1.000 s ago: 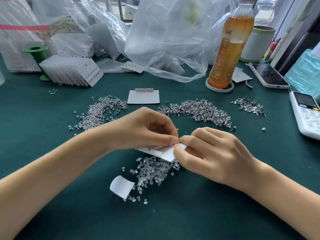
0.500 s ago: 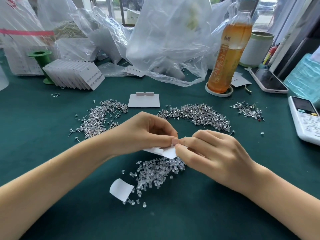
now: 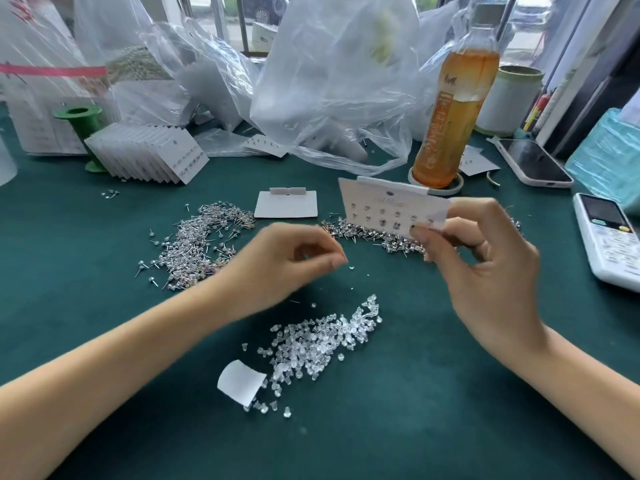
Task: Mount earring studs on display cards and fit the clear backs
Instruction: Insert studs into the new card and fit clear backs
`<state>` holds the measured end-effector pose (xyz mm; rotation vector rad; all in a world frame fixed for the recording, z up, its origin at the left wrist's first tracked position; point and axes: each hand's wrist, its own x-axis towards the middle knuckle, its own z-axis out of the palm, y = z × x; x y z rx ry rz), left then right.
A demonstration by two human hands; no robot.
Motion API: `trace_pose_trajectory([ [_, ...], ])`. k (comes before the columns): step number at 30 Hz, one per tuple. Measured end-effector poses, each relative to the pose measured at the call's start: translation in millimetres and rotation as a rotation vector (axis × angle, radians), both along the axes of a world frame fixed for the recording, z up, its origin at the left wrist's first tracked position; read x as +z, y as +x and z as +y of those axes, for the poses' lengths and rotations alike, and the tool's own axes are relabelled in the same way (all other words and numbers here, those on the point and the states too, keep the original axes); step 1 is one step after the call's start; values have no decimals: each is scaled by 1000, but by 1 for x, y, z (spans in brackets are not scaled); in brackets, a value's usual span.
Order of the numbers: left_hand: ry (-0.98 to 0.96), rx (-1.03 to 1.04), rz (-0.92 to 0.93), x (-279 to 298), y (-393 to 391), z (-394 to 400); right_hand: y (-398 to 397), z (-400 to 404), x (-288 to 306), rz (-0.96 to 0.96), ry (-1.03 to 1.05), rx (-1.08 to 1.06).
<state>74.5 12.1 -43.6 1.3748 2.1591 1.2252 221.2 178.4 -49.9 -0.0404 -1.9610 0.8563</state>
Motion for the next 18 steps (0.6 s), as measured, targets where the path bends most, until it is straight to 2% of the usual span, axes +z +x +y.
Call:
trace_pose_trajectory([
  [4, -62, -119, 197, -4, 13, 8, -2, 0, -2, -29, -89, 36],
  [18, -122, -229, 199, 0, 16, 22, -4, 0, -4, -41, -112, 90],
])
